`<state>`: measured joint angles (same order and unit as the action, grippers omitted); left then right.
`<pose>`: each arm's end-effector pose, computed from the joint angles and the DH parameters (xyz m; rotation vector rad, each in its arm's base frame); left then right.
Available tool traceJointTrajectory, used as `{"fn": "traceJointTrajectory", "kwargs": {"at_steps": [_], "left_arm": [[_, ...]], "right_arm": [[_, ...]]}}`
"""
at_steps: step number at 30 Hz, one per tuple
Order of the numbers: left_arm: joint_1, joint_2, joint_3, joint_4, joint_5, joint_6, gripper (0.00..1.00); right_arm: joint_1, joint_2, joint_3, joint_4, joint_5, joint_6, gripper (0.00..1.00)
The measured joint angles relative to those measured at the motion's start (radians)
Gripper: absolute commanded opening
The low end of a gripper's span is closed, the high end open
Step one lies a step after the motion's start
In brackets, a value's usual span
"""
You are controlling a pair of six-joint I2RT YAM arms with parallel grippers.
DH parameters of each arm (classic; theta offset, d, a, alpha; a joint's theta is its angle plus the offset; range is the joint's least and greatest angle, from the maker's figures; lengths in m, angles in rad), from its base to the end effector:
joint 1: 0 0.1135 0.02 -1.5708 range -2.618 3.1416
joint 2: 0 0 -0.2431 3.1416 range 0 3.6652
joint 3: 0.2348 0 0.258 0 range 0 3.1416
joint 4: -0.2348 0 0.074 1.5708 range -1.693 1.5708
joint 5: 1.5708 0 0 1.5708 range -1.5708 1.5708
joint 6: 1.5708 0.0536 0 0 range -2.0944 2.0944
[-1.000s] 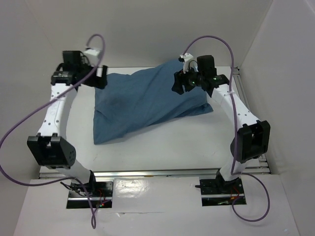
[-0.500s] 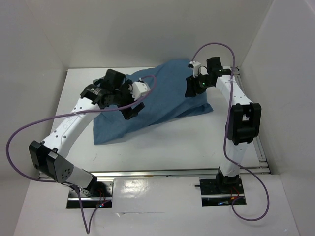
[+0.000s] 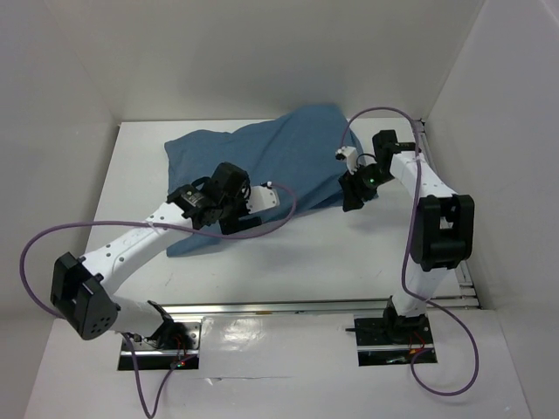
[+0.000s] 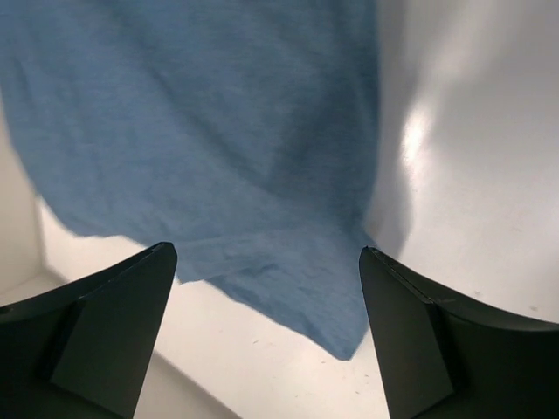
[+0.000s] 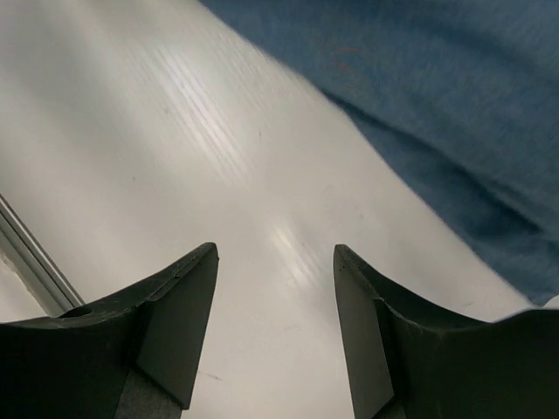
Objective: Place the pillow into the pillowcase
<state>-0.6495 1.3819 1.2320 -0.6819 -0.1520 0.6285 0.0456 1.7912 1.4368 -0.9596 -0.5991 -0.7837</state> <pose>0.2573 -0.1852 0.2803 1.3723 1.9654 0.1727 0.3576 0.0466 0.2055 -1.1517 2.3570 0.6330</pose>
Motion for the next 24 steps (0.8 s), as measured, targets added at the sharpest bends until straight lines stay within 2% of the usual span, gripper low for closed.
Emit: {"fn": "traceJointTrajectory", "kwargs": {"at_steps": [4, 12, 18, 24], "left_arm": [[-0.051, -0.052, -0.111, 0.087, -0.158, -0.009, 1.00], [-0.087, -0.230, -0.372, 0.080, -0.325, -0.035, 1.00], [-0.087, -0.339, -0.395, 0.084, -0.351, -0.034, 1.00], [-0.060, -0.382, -0.395, 0.079, -0.342, -0.034, 1.00]], "right_arm": [[-0.013, -0.010, -0.074, 0.029, 0.090, 0.012, 0.64], [-0.127, -0.010, -0.103, 0.087, 0.195, 0.071, 0.64], [-0.155, 0.004, -0.103, 0.169, 0.221, 0.145, 0.64], [-0.155, 0.055, -0.103, 0.268, 0.240, 0.227, 0.64]]}}
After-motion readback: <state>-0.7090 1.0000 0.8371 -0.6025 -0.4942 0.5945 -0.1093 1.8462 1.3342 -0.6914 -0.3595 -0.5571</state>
